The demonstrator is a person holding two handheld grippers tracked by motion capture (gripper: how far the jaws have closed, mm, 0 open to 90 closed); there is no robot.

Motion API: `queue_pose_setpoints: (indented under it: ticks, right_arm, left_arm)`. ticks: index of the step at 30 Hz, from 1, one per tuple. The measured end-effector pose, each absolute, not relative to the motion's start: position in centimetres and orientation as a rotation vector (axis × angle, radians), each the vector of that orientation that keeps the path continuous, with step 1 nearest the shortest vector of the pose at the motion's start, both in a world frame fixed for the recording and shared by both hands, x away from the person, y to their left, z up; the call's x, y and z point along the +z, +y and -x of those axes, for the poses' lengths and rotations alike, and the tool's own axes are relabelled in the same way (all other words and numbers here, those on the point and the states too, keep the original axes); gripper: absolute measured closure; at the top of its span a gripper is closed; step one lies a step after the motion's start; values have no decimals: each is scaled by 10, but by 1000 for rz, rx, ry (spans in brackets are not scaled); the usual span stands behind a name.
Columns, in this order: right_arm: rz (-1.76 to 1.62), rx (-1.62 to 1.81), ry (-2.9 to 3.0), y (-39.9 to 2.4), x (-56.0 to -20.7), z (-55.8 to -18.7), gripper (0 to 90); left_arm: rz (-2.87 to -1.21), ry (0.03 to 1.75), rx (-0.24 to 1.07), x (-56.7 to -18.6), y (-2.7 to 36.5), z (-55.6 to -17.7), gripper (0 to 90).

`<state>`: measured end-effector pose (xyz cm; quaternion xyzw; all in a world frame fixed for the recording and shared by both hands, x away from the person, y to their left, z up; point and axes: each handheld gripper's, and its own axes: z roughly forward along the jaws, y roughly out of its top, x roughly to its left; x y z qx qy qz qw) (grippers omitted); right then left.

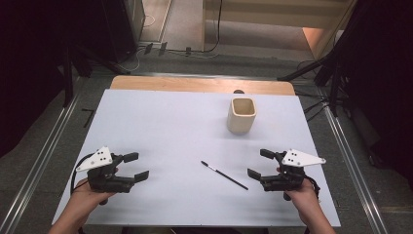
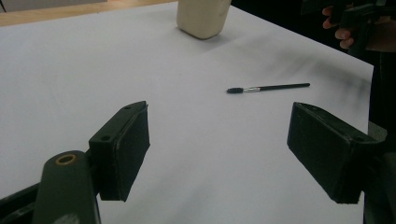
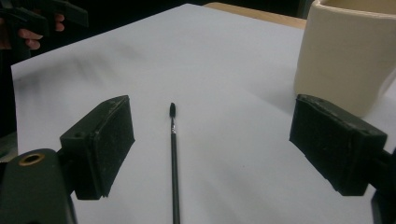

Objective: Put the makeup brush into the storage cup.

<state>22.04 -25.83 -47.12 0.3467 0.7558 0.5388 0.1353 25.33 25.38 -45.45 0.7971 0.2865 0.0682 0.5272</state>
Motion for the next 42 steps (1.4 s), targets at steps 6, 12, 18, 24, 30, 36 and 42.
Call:
queue_pose_setpoints:
  ticks: [6, 12, 18, 24, 30, 36, 42]
  right_arm:
    - [-1002, 1569, 2184, -258, -471, -220, 148]
    - [-1021, 1572, 2194, -260, -474, -222, 155]
    - [-1013, 1573, 2185, -261, -474, -221, 155]
    - [-1003, 1601, 2134, -263, -474, -221, 153]
    - [-993, 1615, 2166, -260, -474, -221, 155]
    - [-968, 1631, 2169, -260, -473, -220, 161]
    - [-987, 1623, 2169, -261, -473, -220, 161]
  left_arm:
    - [-1906, 683, 163, -454, 253, -253, 214]
    - [-1906, 684, 165, -454, 253, -253, 214]
    - [-1907, 686, 167, -455, 254, -254, 214]
    - [-1909, 696, 158, -455, 254, -254, 214]
    - [-1913, 694, 152, -455, 253, -254, 214]
    - [-1920, 704, 144, -455, 253, -254, 214]
    - [-1925, 709, 127, -456, 254, -255, 213]
